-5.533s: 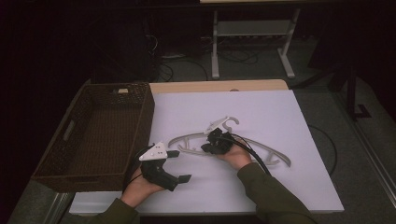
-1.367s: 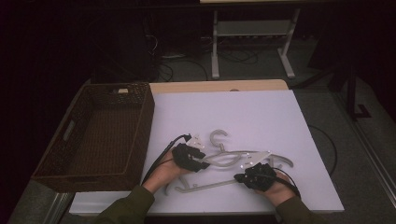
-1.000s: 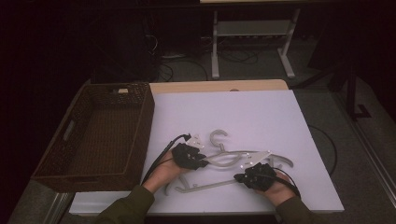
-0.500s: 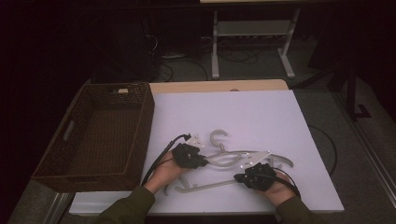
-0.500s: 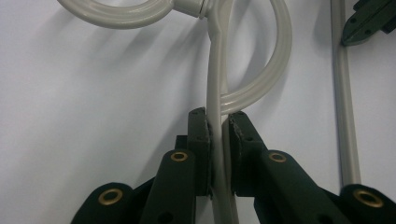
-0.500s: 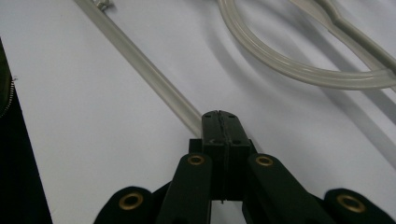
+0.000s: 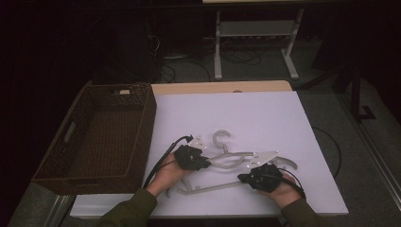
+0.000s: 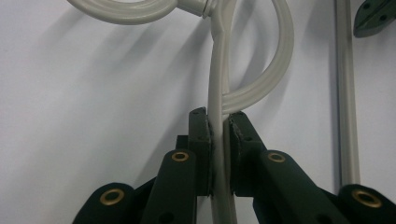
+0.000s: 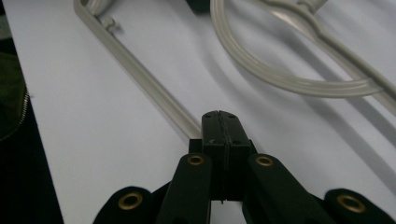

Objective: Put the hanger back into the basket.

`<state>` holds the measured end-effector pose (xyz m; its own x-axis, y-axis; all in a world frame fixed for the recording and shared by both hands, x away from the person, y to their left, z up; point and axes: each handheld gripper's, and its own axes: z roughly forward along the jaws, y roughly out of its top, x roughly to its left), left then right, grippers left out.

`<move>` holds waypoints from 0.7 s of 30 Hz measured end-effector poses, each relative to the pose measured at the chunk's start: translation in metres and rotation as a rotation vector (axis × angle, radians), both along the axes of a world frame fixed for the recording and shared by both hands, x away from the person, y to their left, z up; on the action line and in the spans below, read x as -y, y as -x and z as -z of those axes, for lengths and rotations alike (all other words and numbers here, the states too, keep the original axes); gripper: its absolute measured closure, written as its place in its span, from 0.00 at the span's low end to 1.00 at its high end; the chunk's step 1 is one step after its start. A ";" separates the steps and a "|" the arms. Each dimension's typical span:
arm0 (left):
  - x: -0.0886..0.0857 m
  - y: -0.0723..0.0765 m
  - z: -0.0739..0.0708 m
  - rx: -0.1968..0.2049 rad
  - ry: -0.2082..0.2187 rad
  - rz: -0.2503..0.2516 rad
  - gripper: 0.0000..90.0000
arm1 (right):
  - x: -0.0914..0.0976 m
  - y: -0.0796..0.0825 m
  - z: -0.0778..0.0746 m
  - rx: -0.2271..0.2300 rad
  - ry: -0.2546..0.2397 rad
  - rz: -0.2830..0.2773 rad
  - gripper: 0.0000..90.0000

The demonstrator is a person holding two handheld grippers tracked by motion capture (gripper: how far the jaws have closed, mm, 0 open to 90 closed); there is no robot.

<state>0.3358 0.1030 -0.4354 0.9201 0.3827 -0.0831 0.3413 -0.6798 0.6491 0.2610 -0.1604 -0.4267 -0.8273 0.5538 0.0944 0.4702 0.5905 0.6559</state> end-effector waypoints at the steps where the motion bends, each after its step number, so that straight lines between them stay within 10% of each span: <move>1: 0.000 0.000 -0.001 0.003 -0.008 0.005 0.91 | 0.001 0.000 -0.001 0.002 -0.011 0.006 0.98; 14: -0.006 -0.004 -0.023 0.021 -0.010 -0.032 0.91 | 0.018 0.008 -0.014 0.048 -0.134 0.093 0.47; 21: -0.010 -0.009 -0.041 0.031 -0.017 -0.064 0.91 | 0.028 0.015 -0.019 0.103 -0.161 0.103 0.38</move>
<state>0.3447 0.1130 -0.3942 0.8957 0.4421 -0.0484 0.3647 -0.6678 0.6488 0.2460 -0.1884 -0.4077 -0.7769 0.6205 0.1069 0.4485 0.4262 0.7856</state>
